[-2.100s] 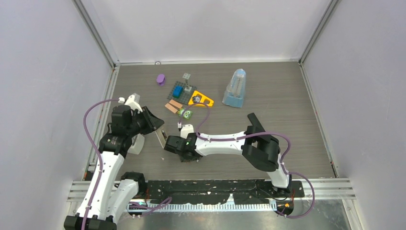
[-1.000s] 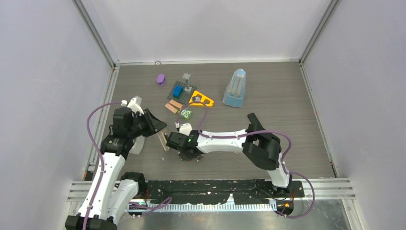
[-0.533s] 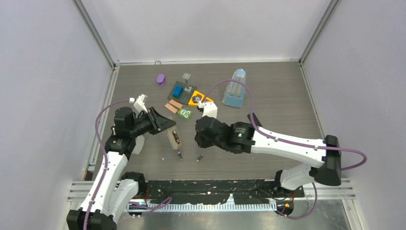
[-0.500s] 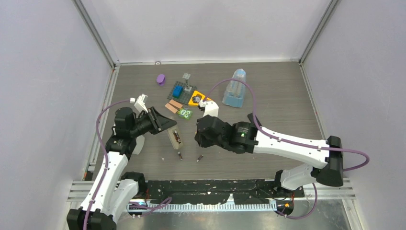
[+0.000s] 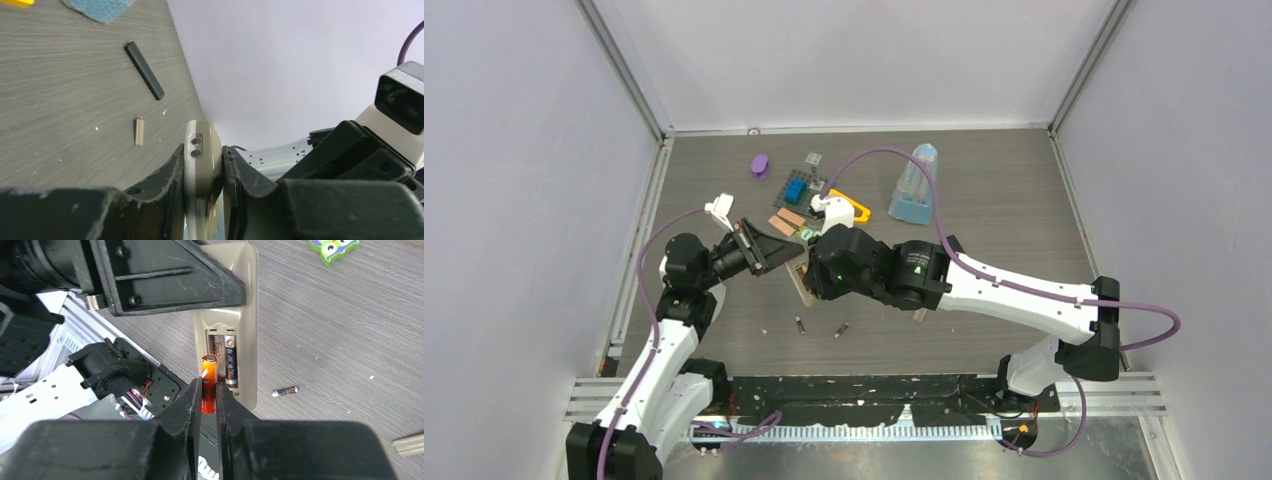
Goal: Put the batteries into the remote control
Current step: Load the battery into the remote control.
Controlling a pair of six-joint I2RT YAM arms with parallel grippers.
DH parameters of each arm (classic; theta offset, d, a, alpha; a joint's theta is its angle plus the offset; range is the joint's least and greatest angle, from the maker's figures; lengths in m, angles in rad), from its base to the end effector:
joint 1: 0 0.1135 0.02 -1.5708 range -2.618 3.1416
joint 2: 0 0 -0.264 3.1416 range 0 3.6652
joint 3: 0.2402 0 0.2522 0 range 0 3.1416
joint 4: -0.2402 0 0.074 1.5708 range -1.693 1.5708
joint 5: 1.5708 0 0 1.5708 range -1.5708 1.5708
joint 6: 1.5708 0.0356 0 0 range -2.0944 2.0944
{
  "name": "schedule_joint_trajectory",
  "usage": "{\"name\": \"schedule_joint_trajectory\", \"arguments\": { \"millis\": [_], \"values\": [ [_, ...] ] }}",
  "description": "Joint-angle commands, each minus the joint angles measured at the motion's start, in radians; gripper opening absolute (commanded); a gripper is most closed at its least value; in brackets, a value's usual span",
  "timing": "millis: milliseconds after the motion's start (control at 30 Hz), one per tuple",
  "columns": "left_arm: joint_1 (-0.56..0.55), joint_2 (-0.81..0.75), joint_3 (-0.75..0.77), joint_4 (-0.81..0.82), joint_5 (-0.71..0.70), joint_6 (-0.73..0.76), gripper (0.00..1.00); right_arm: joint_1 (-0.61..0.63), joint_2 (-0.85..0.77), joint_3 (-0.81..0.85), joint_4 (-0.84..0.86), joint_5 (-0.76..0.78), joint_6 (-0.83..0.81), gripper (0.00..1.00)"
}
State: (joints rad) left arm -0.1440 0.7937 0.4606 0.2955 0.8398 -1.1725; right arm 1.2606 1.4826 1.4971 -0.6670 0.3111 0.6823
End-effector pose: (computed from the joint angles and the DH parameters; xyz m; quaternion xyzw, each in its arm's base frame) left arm 0.1780 -0.0526 0.2746 -0.0773 0.7117 -0.6198 0.3215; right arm 0.1101 0.3076 0.3745 -0.1867 0.8684 0.2832 0.3617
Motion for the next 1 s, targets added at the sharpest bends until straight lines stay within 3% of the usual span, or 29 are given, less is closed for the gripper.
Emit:
{"name": "schedule_joint_trajectory", "arguments": {
  "millis": [0,400,967],
  "values": [
    [-0.003,-0.021,-0.012,0.134,0.038,-0.094,0.0,0.018,0.024,0.087,-0.031,-0.001,-0.044,0.11],
    [-0.003,0.023,-0.035,0.215,0.058,-0.148,0.0,0.029,0.079,0.145,-0.154,0.019,-0.048,0.13],
    [-0.003,0.112,-0.068,0.327,0.143,-0.253,0.0,0.028,0.162,0.192,-0.186,0.043,-0.059,0.19]
  ]
}}
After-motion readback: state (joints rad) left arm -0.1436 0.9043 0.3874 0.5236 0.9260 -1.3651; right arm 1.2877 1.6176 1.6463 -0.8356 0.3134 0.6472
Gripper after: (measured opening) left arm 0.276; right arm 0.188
